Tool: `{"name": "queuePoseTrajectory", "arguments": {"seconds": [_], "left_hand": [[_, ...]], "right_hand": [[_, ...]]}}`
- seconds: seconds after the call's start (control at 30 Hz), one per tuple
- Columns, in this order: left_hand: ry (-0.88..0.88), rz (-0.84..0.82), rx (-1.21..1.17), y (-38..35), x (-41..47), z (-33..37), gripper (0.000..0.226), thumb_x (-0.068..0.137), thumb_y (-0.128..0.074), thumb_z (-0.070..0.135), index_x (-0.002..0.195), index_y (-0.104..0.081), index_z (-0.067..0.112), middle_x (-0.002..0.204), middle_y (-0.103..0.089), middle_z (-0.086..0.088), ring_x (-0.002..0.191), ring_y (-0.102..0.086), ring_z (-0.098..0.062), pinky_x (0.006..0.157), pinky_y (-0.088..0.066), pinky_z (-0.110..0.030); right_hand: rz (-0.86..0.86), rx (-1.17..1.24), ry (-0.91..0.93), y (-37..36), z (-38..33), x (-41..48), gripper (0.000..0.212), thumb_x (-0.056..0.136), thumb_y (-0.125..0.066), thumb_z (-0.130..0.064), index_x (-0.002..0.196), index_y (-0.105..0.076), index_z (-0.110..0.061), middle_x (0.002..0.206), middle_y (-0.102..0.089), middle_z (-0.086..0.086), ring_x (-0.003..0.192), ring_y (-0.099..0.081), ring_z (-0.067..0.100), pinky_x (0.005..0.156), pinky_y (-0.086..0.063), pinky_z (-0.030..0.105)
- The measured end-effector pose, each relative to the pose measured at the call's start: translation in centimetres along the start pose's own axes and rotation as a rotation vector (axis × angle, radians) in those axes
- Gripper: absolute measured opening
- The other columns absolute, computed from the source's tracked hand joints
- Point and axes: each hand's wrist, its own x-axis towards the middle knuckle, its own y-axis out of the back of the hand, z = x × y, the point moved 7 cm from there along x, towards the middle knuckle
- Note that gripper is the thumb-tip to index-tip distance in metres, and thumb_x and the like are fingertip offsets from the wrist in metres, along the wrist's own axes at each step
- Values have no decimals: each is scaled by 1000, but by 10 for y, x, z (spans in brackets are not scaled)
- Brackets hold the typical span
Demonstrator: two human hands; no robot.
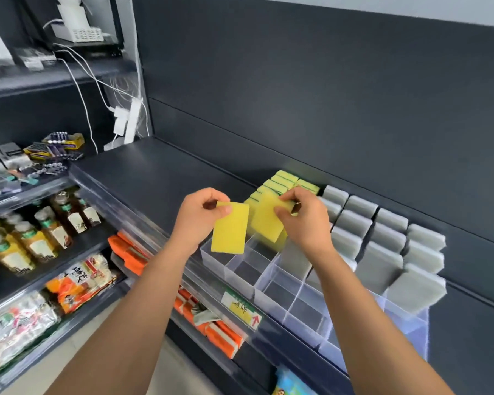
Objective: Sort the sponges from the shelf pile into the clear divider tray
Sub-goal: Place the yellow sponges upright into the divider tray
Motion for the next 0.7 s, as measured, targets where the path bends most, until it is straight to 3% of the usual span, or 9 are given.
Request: {"name": "queuePoseTrajectory", "arguments": {"seconds": [0.13, 0.3, 0.4, 0.53, 0.7], "left_hand": [[-91, -91, 54, -6, 24, 2, 25, 78, -68, 3, 72, -63, 27, 74, -62, 13, 68, -53, -5, 65, -41, -18], [-244, -208, 197, -20, 37, 4, 17, 81, -67, 7, 79, -62, 23, 84, -59, 13, 72, -51, -3, 64, -37, -4], [-335, -254, 245, -29, 41, 7, 15, 82, -66, 7, 81, -61, 22, 86, -60, 10, 77, -52, -4, 70, -37, -11], [-392, -282, 271, -36, 46, 5, 10, 83, -65, 8, 84, -63, 18, 89, -61, 8, 85, -54, -9, 78, -43, -23], [-428, -297, 279, -43, 50, 3, 9, 83, -64, 7, 84, -63, 16, 90, -61, 8, 88, -55, -11, 80, -42, -24]], "right_hand": [[-69, -198, -66, -13, 5, 3, 16, 82, -66, -15, 96, -57, -17, 106, -59, 1, 79, -48, 15, 65, -30, 23], [-83, -299, -121, -23, 8, -1, 15, 82, -66, -14, 96, -60, -17, 106, -60, 0, 82, -52, 16, 66, -34, 24], [-66, -373, -113, -27, 11, -1, 13, 81, -68, -17, 92, -63, -18, 101, -64, 0, 89, -57, 22, 73, -43, 29], [-20, -504, -44, -30, 10, -4, 12, 80, -69, -20, 91, -64, -17, 98, -68, -2, 96, -56, 24, 81, -35, 32], [11, -600, 2, -28, 10, -6, 14, 80, -69, -26, 92, -66, -19, 98, -68, -5, 97, -53, 23, 79, -28, 32]]}}
